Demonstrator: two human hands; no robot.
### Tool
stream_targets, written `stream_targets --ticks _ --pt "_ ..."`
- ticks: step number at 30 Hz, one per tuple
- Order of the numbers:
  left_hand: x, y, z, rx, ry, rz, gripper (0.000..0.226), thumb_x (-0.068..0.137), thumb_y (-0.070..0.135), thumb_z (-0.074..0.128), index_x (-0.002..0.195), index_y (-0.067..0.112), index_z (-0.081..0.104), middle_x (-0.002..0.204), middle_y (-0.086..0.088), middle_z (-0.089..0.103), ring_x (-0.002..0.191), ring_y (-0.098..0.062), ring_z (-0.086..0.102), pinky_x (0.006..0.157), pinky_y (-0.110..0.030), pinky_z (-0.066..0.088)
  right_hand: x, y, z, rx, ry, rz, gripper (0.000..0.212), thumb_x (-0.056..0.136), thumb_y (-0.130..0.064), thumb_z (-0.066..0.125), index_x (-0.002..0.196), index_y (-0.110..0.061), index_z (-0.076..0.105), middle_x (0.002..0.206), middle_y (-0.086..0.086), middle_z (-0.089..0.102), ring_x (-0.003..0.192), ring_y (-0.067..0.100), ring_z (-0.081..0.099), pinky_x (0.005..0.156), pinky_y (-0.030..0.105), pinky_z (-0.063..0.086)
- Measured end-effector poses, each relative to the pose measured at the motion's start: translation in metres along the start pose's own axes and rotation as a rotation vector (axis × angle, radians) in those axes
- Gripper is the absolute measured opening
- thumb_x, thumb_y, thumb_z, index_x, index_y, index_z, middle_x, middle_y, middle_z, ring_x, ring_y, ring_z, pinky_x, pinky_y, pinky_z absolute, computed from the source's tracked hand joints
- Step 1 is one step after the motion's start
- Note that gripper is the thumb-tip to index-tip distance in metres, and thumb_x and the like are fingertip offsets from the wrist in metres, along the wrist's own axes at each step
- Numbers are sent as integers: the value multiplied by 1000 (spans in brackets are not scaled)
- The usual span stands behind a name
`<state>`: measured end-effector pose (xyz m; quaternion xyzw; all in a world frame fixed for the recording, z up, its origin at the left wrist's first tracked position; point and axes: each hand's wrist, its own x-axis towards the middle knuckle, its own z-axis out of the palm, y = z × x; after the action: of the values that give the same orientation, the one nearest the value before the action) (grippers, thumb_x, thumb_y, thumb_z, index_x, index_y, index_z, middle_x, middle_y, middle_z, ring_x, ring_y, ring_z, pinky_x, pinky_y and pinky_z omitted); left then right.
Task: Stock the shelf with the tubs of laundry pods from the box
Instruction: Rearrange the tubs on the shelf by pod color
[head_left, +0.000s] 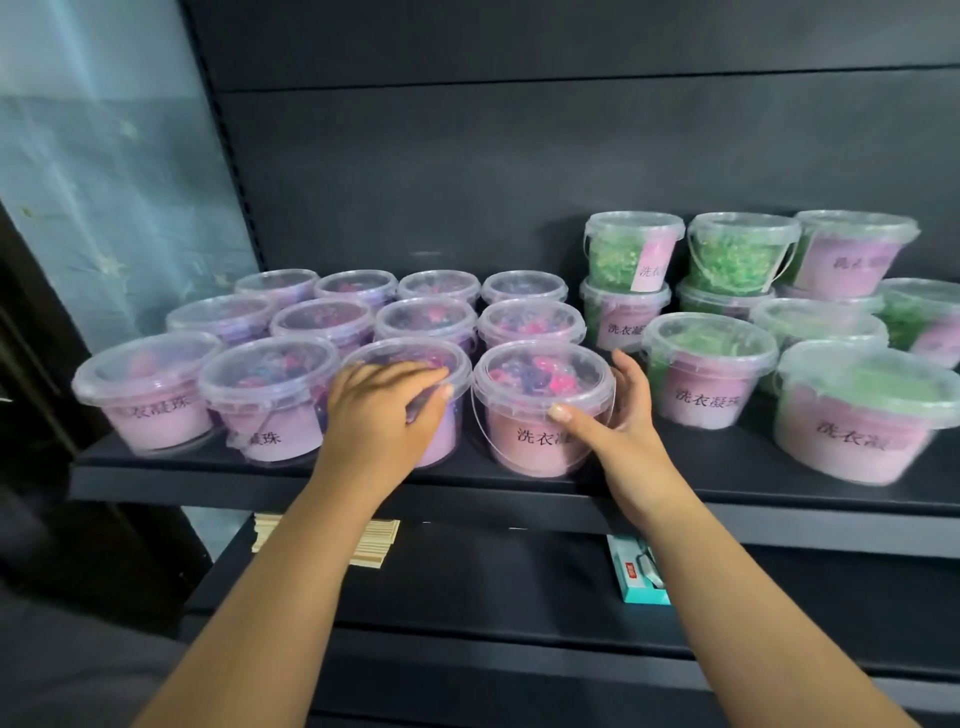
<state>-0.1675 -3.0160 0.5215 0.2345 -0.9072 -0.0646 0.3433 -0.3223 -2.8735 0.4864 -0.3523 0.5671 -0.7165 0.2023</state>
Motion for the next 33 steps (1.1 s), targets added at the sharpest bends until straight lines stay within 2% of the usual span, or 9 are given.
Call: stream_targets --ticks 4,8,11,14,16,19,24,29,33 --pt "0 2 -2 -61 22 -54 61 81 48 27 104 14 72 108 -3 70 102 -29 59 89 -21 22 1 -1 -1 -11 -68 22 111 38 -43 85 134 -27 32 129 -9 53 116 2 53 88 20 47" --pt "-1 4 -4 -115 1 -64 74 77 56 15 115 17 66 122 2 64 116 -22 50 96 -19 20 -2 -2 1 -67 -11 34 104 53 -36 88 138 -26 28 135 -5 48 120 6 50 99 25 43" --pt "4 4 -12 -305 -55 -180 51 89 46 34 114 16 66 122 -1 63 120 -19 47 101 -23 26 -5 -3 7 -157 54 11 99 54 -41 76 138 -26 26 138 -5 44 124 9 45 108 32 37" --pt "9 9 -21 -440 -109 -274 29 94 30 46 109 18 68 116 2 64 111 -15 53 90 -22 32 -8 -8 7 -181 17 19 103 56 -44 79 140 -25 23 140 -6 41 126 7 43 109 32 35" --pt "9 21 -24 -441 -83 -225 26 93 26 49 112 22 66 114 11 62 105 -5 52 88 -16 34 -9 -13 2 -179 2 50 104 61 -45 76 144 -28 17 147 -7 32 132 7 36 111 30 31" --pt "4 59 -21 -495 -87 -28 26 89 27 54 113 24 66 104 25 57 94 16 48 80 7 29 -9 -27 -17 -229 211 -26 78 80 -32 65 144 -20 24 149 0 30 131 7 32 106 23 28" --pt "2 122 3 -591 -178 206 31 87 34 59 115 24 64 106 25 54 106 19 38 85 10 24 -14 -49 -92 -870 477 -366 58 74 -44 48 116 -6 59 124 10 54 117 21 49 97 17 31" --pt "32 161 48 -521 -163 162 42 85 33 61 126 25 55 131 14 48 118 9 35 86 10 13 -16 -52 -166 -1516 518 -360 41 70 -37 58 97 -9 71 101 13 70 98 37 65 92 59 40" --pt "61 186 98 -386 -210 -36 72 81 38 65 143 30 28 156 1 12 143 -15 10 111 -21 11 -17 -59 -206 -1593 405 -271 39 63 -35 63 94 -15 73 96 10 73 88 36 68 85 59 45"
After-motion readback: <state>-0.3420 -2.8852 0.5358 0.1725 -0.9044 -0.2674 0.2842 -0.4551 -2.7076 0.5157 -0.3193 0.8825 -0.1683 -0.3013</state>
